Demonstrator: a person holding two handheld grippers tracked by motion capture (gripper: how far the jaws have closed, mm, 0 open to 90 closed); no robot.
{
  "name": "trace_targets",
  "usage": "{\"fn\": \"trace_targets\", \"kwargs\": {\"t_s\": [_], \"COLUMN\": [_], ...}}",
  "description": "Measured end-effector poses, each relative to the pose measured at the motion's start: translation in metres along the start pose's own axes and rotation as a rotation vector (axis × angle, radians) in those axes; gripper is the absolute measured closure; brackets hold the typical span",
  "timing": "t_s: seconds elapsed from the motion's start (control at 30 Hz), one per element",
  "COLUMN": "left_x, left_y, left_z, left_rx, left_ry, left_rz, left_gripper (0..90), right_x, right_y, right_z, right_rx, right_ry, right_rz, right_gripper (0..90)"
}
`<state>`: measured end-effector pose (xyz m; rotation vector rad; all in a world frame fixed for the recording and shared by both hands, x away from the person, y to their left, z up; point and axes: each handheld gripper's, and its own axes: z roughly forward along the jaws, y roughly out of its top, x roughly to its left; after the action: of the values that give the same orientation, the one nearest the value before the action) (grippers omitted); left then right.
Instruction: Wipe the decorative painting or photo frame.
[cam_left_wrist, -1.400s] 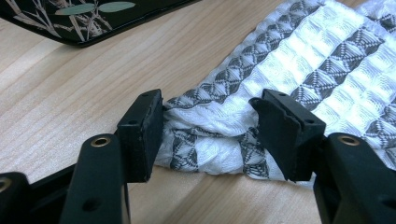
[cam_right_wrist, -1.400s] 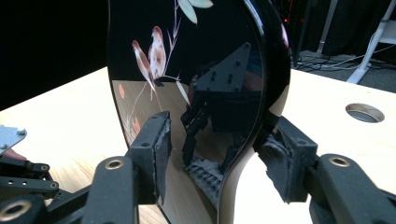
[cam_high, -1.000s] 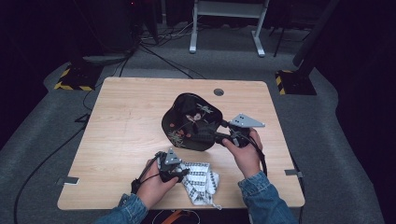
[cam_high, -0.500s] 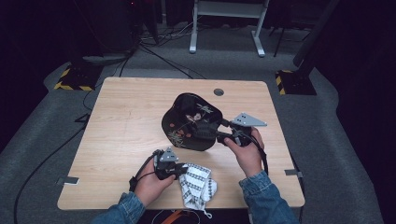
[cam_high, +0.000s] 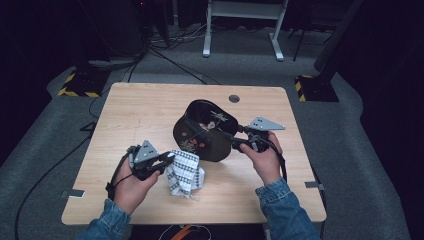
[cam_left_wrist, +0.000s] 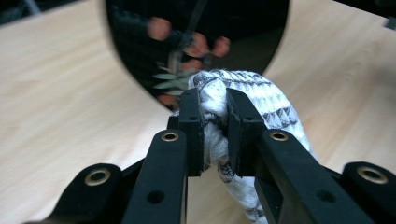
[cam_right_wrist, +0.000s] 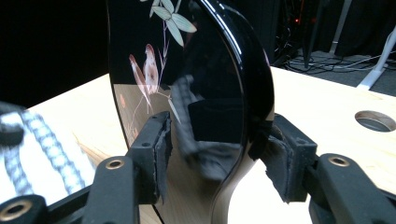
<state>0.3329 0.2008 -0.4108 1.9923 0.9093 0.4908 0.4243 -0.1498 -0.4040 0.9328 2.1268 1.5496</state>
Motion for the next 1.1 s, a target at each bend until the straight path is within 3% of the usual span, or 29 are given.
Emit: {"fn": "trace_targets", "kwargs": {"t_s": [0.13, 0.3, 0.47, 0.77, 1.0, 1.1], "left_x": [0.010, 0.018, 0.024, 0.030, 0.033, 0.034], "left_y": [0.000, -0.001, -0.002, 0.001, 0.007, 0.013], "left_z": [-0.010, -0.014, -0.014, -0.013, -0.014, -0.013], "left_rx": [-0.003, -0.005, 0.003, 0.002, -0.009, -0.022], "left_ry": [0.053, 0.078, 0.081, 0.091, 0.102, 0.110], "left_rz": [-0.005, -0.032, -0.045, -0.053, -0.050, -0.044], "left_gripper": [78.2, 78.1, 78.0, 77.9, 77.9, 77.9], "right_x": [0.000, -0.001, -0.002, -0.001, -0.003, -0.001], "right_y": [0.001, 0.001, 0.001, -0.001, -0.004, -0.004], "right_z": [0.001, 0.001, -0.001, -0.005, -0.006, -0.006], "right_rx": [0.007, 0.014, 0.023, 0.024, 0.007, 0.007], "right_ry": [0.014, 0.017, 0.043, 0.138, 0.211, 0.219], "right_rz": [0.001, -0.025, -0.033, -0.069, -0.045, -0.046], "right_gripper": [52.2, 56.7, 61.1, 72.0, 77.5, 78.2]}}
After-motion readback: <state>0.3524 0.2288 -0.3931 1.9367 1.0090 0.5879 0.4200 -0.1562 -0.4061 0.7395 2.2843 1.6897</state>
